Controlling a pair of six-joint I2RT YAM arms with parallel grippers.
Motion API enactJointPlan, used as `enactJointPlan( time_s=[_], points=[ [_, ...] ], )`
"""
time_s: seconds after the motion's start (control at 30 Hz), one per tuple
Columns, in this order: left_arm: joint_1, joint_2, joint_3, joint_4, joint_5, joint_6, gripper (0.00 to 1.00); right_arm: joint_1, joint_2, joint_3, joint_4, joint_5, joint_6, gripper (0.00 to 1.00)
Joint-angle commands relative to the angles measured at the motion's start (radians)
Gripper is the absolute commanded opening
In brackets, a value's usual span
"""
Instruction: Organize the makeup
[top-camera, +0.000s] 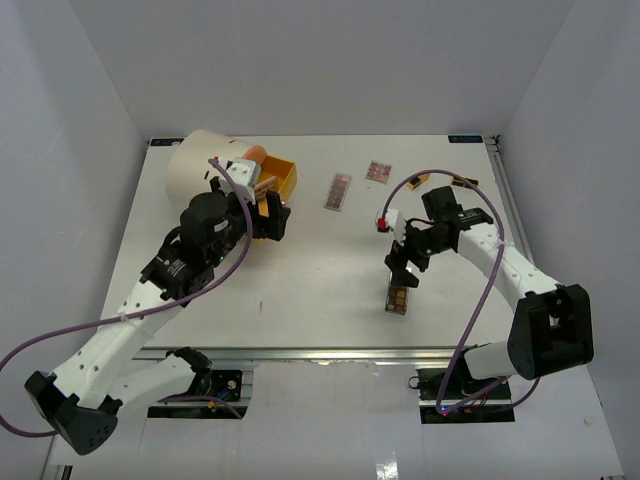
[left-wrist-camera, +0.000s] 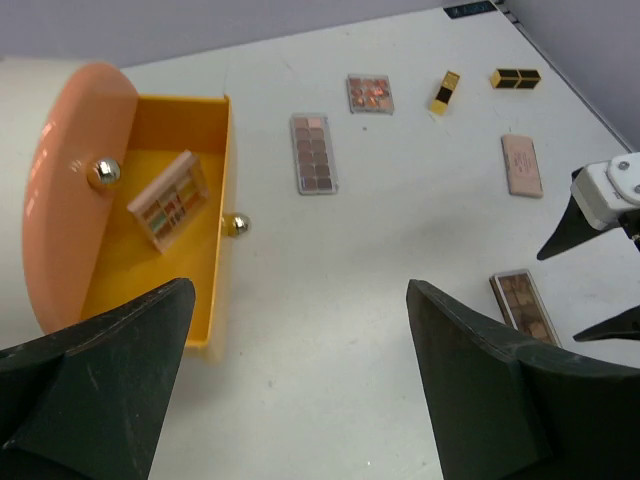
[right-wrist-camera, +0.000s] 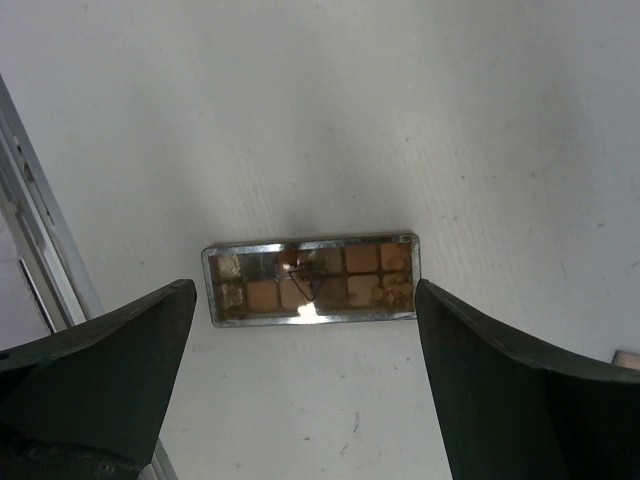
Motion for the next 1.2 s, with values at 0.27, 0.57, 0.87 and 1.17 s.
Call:
enactJointPlan(
  time_s=[0.27, 0.57, 0.87, 1.17],
  points=[
    [0.009, -0.391, -0.356, 0.021, -0.002, -0.129, 0.98, 0.202, 0.092, 0.004, 0.039, 0.430, 0.223, 0.90],
    [0.009, -0.448, -0.399, 0.056, -0.026, -0.131, 0.98, 0.232, 0.121, -0.026, 0.119, 0.505, 0.808, 0.90],
    [0.009, -0.463, -0.407, 0.051, -0.044, -0.131, 0.98, 0.230, 0.144, -0.066, 0.184, 0.659, 0.927, 0.90],
    [0.009, -0.452, -0.407, 0.049, -0.055, -0.131, 0.98, 0.125, 0.171, -0.084, 0.207, 0.619, 1.020, 0.90]
  ],
)
